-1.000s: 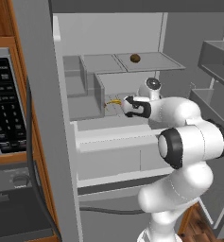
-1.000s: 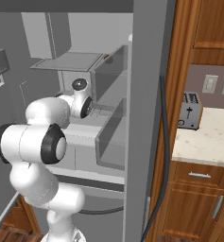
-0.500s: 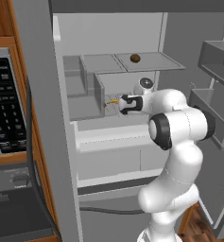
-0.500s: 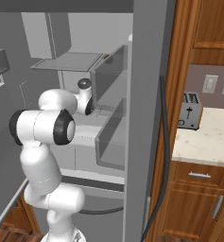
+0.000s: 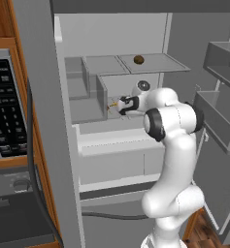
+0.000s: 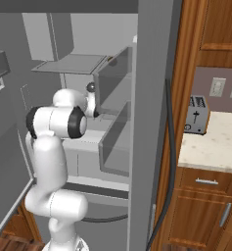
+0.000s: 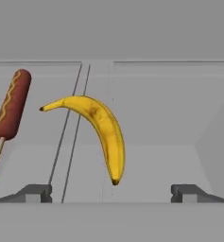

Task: Pick up the banana and kiwi from the fridge and place one fruit on each plate on the dining counter.

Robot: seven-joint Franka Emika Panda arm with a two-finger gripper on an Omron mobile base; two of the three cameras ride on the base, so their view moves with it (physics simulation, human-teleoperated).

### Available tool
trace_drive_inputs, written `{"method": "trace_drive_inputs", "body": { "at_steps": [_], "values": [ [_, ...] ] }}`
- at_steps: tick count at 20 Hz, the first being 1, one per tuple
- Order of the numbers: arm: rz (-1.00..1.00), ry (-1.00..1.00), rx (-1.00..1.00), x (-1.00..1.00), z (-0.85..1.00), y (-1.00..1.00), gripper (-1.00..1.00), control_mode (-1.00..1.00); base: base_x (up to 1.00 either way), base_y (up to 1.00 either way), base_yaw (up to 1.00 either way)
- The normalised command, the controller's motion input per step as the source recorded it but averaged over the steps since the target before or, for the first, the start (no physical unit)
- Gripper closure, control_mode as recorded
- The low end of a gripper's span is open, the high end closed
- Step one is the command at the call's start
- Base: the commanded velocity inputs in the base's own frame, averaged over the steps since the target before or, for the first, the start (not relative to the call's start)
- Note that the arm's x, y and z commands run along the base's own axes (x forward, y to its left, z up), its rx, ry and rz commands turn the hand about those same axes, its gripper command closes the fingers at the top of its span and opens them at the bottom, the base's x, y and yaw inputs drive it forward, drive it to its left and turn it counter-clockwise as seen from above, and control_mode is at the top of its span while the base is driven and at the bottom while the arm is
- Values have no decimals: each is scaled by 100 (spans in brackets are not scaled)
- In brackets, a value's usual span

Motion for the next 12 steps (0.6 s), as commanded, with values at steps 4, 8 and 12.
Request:
{"method": "trace_drive_inputs", "body": {
  "at_steps": [4, 8, 12],
  "values": [
    [0, 9, -1, 73, -29, 0, -100, -100, 0, 0, 0],
    [0, 1, 0, 67, -10, 0, -100, -100, 0, 0, 0],
    [0, 0, 0, 31, -18, 0, -100, -100, 0, 0, 0]
  ]
}}
